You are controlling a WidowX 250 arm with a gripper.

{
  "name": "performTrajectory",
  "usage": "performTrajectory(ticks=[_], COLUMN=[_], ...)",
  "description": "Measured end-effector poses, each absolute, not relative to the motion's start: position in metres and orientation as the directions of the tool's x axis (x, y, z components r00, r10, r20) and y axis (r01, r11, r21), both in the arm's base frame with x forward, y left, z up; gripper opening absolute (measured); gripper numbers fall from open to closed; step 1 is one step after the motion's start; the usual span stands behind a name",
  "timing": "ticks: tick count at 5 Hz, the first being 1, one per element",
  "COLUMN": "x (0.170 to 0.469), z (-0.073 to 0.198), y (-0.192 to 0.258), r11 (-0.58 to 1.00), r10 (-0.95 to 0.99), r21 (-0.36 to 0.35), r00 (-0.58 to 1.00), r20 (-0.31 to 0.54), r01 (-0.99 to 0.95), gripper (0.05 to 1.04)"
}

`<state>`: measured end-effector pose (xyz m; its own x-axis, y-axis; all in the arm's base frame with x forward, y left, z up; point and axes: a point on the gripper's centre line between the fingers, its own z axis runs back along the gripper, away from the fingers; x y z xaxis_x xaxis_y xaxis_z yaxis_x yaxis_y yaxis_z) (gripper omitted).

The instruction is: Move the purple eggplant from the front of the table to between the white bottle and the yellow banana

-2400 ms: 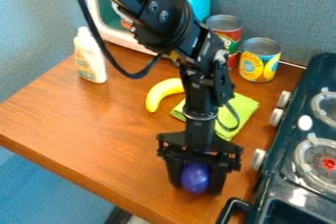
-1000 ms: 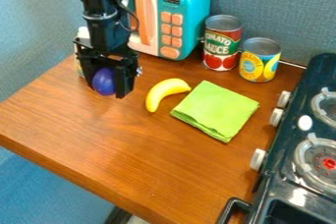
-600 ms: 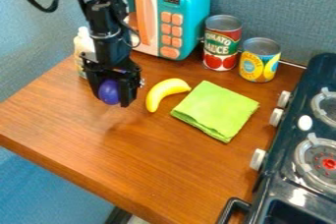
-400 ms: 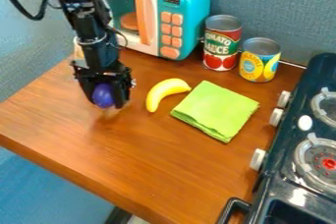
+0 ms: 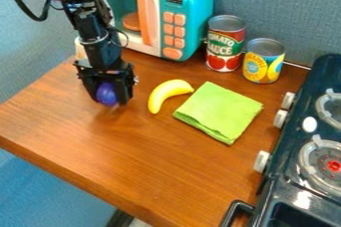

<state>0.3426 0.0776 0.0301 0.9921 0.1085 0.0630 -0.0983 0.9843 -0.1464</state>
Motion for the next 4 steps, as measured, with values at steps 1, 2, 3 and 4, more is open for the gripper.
performTrajectory(ticks=[1, 2, 3, 4], x=[0.345, 0.354, 0.363, 0.363], z=[0.02, 0.018, 0.017, 0.018], y=[0.079, 0.081, 0.084, 0.083], r11=[0.984, 0.983, 0.983, 0.982], r10=[0.106, 0.113, 0.116, 0.107], r21=[-0.15, -0.147, -0.144, -0.158], r00=[0.994, 0.993, 0.993, 0.994], r20=[0.029, 0.031, 0.033, 0.012], r01=[-0.1, -0.108, -0.11, -0.104], gripper=[0.832, 0.831, 0.875, 1.001])
